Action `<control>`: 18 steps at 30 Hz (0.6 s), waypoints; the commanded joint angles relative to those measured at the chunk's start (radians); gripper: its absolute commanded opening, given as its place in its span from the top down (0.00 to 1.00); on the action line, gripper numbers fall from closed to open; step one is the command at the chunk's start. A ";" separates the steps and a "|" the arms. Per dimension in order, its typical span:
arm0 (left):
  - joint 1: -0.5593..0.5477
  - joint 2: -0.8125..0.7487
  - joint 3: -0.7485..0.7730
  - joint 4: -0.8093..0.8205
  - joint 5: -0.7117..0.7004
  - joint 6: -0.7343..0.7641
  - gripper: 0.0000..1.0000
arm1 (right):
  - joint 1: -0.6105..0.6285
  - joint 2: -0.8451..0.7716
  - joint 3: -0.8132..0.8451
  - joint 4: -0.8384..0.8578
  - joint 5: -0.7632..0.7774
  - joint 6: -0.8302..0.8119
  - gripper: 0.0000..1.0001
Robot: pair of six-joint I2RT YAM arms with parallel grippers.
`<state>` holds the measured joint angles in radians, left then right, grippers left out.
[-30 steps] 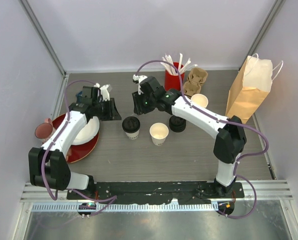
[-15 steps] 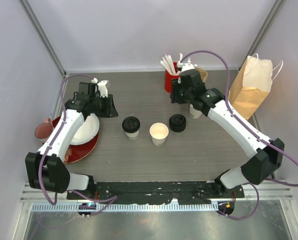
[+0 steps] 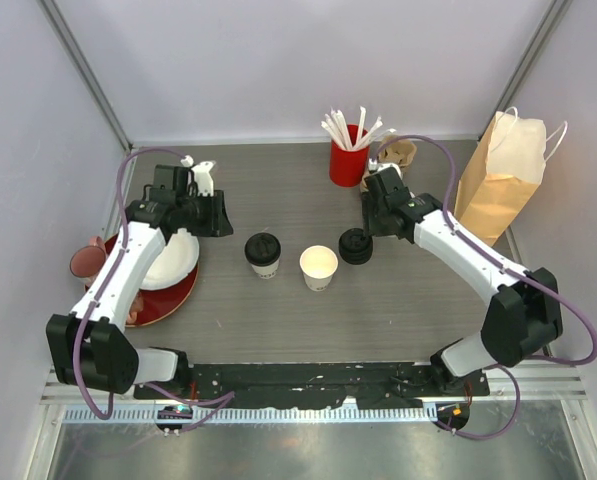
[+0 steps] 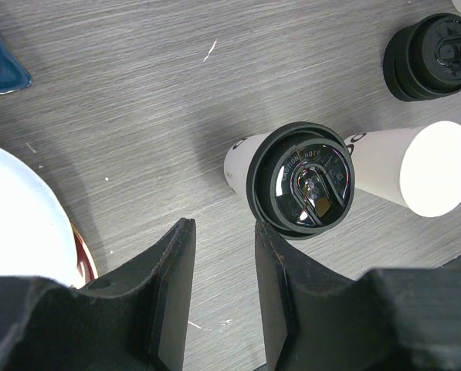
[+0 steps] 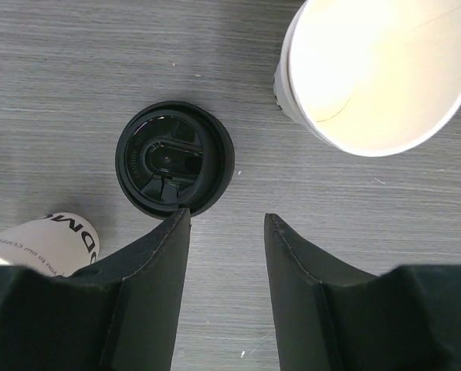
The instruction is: Pack the takeout coffee
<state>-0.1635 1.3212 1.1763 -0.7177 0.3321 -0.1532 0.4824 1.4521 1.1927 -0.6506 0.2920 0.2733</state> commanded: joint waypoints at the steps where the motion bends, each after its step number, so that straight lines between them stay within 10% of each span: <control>1: 0.002 -0.031 0.022 -0.002 -0.008 0.020 0.59 | -0.001 0.043 0.025 0.057 -0.017 0.024 0.52; 18: 0.002 -0.053 -0.009 0.015 -0.018 0.030 0.59 | -0.002 0.269 0.117 0.094 -0.010 0.024 0.63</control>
<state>-0.1635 1.3022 1.1748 -0.7170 0.3199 -0.1440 0.4824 1.7020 1.2469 -0.5983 0.2634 0.2909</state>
